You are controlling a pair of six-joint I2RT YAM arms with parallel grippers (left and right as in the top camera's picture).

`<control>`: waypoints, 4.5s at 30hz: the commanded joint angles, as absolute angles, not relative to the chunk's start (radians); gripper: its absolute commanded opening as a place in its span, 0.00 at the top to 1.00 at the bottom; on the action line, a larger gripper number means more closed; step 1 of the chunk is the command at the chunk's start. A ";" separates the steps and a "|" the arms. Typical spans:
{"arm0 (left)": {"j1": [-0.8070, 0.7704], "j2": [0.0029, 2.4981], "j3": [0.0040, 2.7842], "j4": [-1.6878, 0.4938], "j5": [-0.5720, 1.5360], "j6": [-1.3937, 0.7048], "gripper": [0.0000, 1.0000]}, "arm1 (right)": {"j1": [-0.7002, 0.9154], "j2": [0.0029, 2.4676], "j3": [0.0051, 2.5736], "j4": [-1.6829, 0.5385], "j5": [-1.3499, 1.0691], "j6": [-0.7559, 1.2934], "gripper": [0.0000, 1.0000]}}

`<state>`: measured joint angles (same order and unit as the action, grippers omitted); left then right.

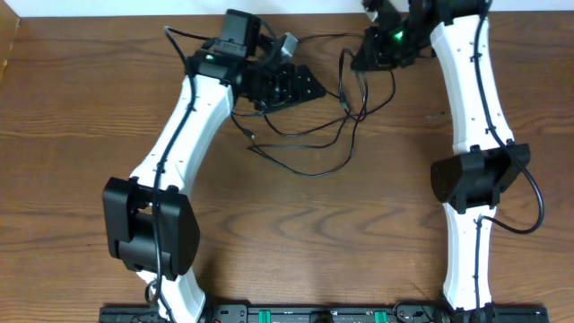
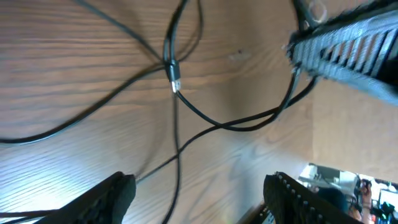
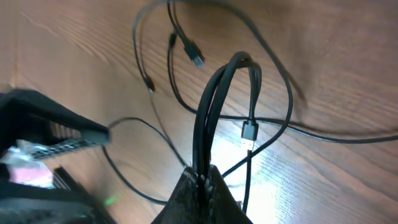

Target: Untangle cables

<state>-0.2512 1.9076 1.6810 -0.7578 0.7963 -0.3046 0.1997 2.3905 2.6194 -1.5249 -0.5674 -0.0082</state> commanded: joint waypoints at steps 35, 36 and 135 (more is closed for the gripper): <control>-0.081 1.888 1.684 -0.909 0.503 -0.183 0.29 | 0.421 2.362 1.985 -1.224 -0.067 0.599 0.46; -0.081 1.888 1.684 -0.908 0.503 -0.182 0.29 | 0.421 2.362 1.980 -1.208 -0.067 0.611 0.46; -0.081 1.889 1.683 -0.938 0.469 -0.176 0.29 | 0.159 2.133 2.509 -1.576 -0.226 0.157 0.99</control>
<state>-0.0864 1.9072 1.6810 -0.9352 0.4858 -0.2008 0.1448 2.1208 2.5458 -1.5452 -0.2607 0.1673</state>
